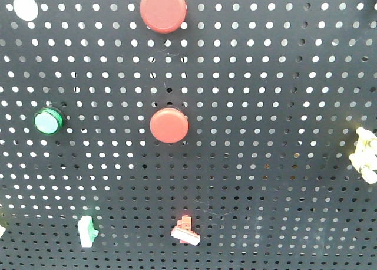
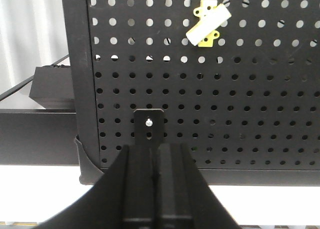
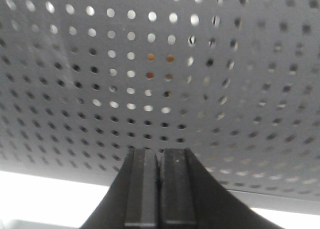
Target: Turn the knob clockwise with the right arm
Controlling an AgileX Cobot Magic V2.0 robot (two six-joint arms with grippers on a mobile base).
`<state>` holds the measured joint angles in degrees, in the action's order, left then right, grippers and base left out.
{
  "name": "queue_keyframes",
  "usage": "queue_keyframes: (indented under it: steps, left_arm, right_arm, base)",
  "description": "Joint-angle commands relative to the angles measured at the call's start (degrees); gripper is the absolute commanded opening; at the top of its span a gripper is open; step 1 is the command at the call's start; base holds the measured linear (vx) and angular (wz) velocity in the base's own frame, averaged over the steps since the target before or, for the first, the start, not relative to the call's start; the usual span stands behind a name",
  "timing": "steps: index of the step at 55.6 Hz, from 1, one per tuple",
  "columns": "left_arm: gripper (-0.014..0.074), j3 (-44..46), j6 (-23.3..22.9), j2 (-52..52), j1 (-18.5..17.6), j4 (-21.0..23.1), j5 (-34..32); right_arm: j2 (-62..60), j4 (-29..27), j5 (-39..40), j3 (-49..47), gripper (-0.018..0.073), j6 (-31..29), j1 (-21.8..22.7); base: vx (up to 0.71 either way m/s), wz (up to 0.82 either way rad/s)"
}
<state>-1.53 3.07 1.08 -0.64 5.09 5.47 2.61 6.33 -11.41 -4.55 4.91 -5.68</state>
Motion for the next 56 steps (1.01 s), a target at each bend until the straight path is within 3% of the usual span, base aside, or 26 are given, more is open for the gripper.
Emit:
queue_keyframes:
  steps: [1, 10, 56]
  left_arm:
    - [-0.0006, -0.6, -0.1, 0.6, -0.1, 0.2, -4.9]
    - [-0.0006, -0.6, -0.1, 0.6, -0.1, 0.2, -4.9]
    - [-0.0006, -0.6, -0.1, 0.6, -0.1, 0.2, -4.9]
  right_arm:
    - [-2.7, -0.1, 8.5, 2.2, -0.0009, 3.7, 1.5]
    - [-4.0, 0.0, 8.9, 6.7, -0.0009, 7.6, 4.7]
    - [-4.0, 0.0, 7.1, 6.6, -0.0009, 8.0, 4.6]
  base:
    - [0.0, 0.0]
    - [0.0, 0.0]
    - [0.0, 0.0]
